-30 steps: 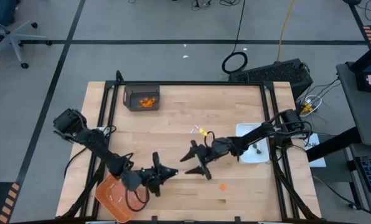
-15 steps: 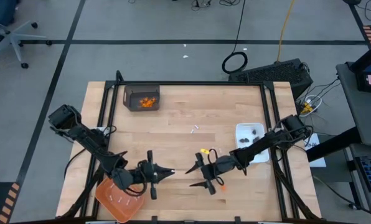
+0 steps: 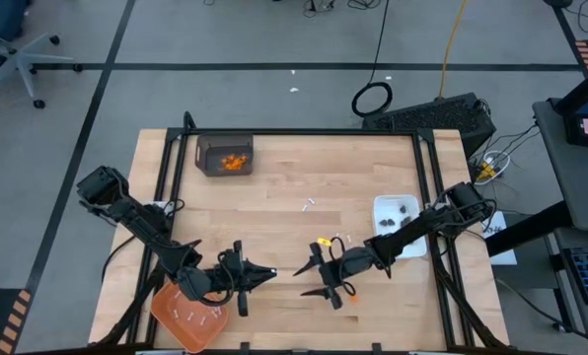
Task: Sort Halloween decoration
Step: Put the white bone toy into the orange bin
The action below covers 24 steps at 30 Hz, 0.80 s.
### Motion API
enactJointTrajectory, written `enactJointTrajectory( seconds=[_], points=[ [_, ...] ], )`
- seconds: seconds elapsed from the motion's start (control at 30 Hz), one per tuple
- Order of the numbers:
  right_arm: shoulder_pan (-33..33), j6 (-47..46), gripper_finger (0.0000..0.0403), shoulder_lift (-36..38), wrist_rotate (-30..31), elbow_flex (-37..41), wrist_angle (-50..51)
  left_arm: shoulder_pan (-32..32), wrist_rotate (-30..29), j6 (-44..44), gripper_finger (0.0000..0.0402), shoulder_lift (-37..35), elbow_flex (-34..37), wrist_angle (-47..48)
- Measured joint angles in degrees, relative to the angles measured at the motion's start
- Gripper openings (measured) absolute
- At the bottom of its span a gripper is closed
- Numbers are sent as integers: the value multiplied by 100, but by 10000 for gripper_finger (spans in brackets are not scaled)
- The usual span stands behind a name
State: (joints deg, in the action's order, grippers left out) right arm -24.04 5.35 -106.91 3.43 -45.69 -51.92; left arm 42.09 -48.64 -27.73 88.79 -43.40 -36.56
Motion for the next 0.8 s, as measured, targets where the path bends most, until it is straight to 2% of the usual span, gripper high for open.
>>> enactJointTrajectory(
  seconds=[0.13, 0.37, 0.53, 0.8],
  points=[
    [31, 128, 242, -2, 1, 0, 3, 0, 9, 35, 6, 0, 0, 1],
    [114, 180, 242, -4, 1, 0, 16, 4, 42, 1267, 6, 2, 0, 1],
    [150, 154, 242, -4, 1, 0, 72, 4, 42, 2807, 6, 2, 0, 1],
    [156, 141, 242, -4, 1, 2, 122, 4, 42, 5839, 6, 7, 0, -1]
  ],
)
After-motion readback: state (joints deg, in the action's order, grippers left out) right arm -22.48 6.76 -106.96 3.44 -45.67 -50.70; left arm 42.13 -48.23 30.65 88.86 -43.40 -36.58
